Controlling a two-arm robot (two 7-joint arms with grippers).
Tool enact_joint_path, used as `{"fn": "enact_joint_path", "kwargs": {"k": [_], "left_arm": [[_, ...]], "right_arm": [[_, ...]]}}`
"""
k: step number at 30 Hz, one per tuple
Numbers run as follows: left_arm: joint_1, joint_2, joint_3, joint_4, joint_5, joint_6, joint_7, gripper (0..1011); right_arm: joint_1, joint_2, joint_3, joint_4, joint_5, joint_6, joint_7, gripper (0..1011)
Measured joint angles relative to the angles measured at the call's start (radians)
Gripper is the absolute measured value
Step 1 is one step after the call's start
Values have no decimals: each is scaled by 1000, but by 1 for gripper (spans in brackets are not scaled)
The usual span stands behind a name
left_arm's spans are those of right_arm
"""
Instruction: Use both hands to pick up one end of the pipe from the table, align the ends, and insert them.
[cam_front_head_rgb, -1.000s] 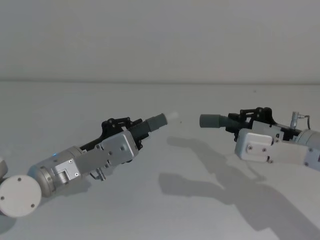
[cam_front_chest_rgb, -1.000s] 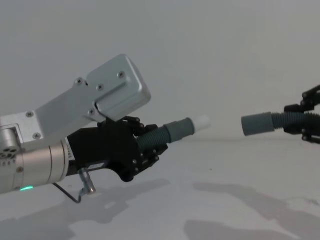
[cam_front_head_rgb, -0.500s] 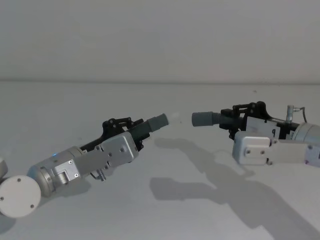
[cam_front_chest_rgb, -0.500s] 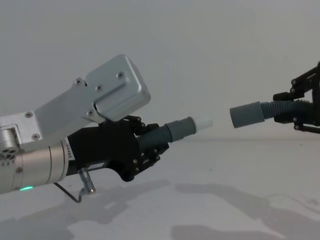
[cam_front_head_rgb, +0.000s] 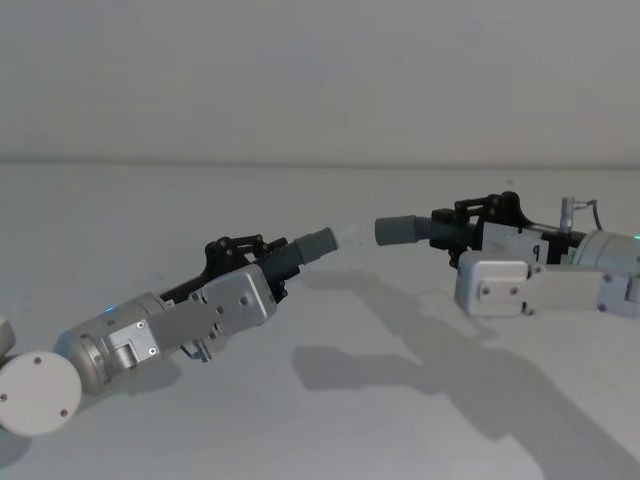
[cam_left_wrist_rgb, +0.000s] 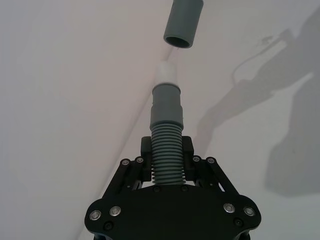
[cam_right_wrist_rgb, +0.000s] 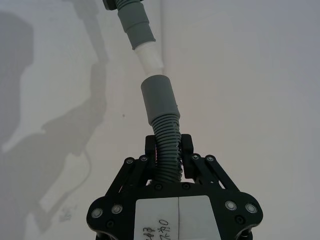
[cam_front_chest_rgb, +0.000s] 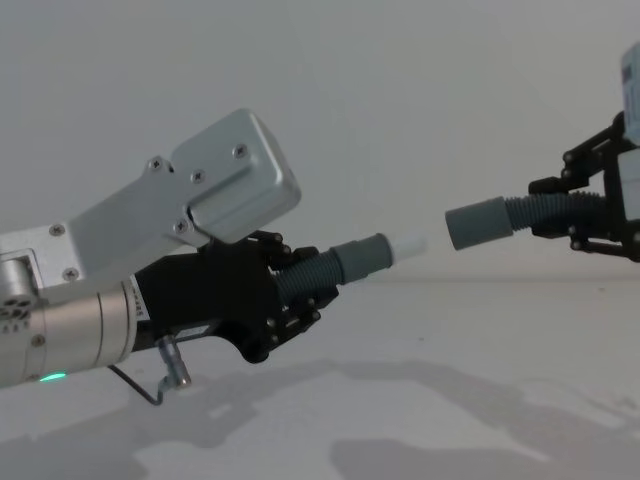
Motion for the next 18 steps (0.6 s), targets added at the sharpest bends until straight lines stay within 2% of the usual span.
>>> {"fn": "enact_joint_path", "kwargs": {"k": [18], "left_arm": [[0, 0, 0, 0, 0, -2, 0, 339]], "right_arm": [[57, -56, -18, 62, -23, -40, 44, 284]]}}
